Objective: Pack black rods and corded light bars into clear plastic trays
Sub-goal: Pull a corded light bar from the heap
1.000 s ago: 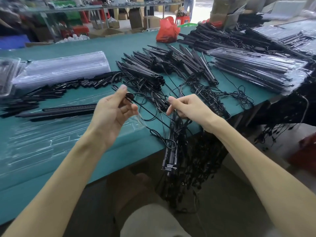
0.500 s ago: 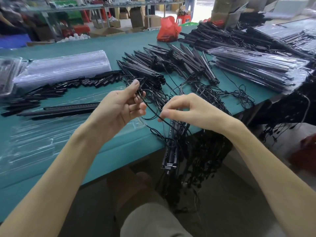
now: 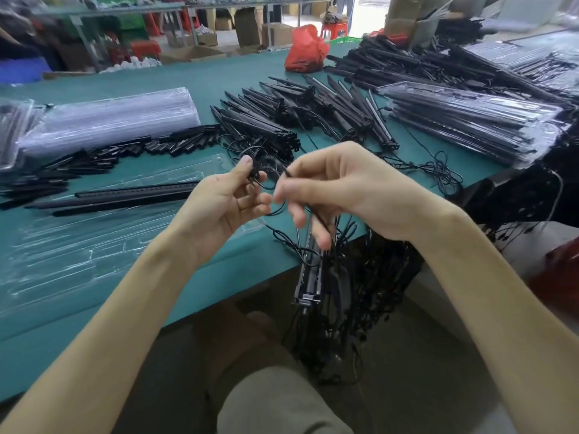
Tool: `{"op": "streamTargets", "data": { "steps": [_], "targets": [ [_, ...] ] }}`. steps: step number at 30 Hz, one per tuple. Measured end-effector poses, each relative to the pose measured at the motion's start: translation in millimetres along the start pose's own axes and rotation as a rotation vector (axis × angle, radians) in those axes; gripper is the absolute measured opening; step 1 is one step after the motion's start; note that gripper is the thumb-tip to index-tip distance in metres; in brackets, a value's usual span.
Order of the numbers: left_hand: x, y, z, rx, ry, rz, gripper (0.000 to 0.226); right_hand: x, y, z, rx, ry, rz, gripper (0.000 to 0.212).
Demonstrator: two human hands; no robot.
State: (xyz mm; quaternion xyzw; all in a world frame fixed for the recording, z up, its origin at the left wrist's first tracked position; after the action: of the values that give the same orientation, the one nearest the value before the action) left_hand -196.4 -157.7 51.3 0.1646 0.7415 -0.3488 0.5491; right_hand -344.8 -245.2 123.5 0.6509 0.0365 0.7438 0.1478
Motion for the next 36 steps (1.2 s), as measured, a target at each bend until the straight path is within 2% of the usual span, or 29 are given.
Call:
{"op": "streamTargets", "data": {
  "steps": [2,5,8,13,16,19,23,26,29,32,36],
  "targets": [
    [-1,4,2,-0.069,-0.002,-0.017,0.035,-5,14,8,-0.164,-0.032,-0.003,0.02],
    [-2,5,0,-0.072,0.012,0.044,0.045,-14,20,14,-0.271,-0.076,0.096,0.021],
    [4,-8,-8,0.131,0.012,0.218,0.046,-17,25,25,-0.385,-0.071,0.252,0.021],
    [13,-35,-39,0.634,-0.043,0.437,0.038,-15,31,45,-0.537,-0.04,0.368,0.015],
    [5,-39,-45,0.693,-0.076,0.375,0.035,-18,33,52,-0.602,-0.047,0.371,0.014],
    [-9,-39,-44,0.634,-0.098,0.224,0.032,-30,29,55,-0.584,-0.087,0.304,0.013],
    [-29,-37,-34,0.419,-0.112,0.015,0.03,-49,7,52,-0.376,-0.165,0.16,0.021],
    [-45,-26,-30,0.331,-0.089,-0.348,0.02,-58,-17,46,-0.204,-0.231,0.152,0.035],
    [-49,-8,-22,0.188,-0.018,-0.618,0.017,-60,-34,38,-0.04,-0.27,0.276,0.052],
    [-49,17,-14,-0.012,-0.045,-0.65,0.018,-54,-38,28,0.058,-0.253,0.402,0.058],
    [-49,49,-8,-0.176,-0.081,-0.721,0.014,-50,-34,18,0.077,-0.218,0.433,0.045]
  ]
}}
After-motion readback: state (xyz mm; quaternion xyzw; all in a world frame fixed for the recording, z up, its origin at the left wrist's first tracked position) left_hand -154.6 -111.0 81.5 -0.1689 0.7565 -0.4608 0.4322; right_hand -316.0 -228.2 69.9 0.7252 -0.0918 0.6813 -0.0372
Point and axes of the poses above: each hand's wrist, its own z-axis towards the middle knuckle, its own y-axis out of the back of the hand, x = y × z, the point moved 6 cm from there along z, towards the middle knuckle, and after that the axes turned 8 degrees about -x, right-handed, at the moved point
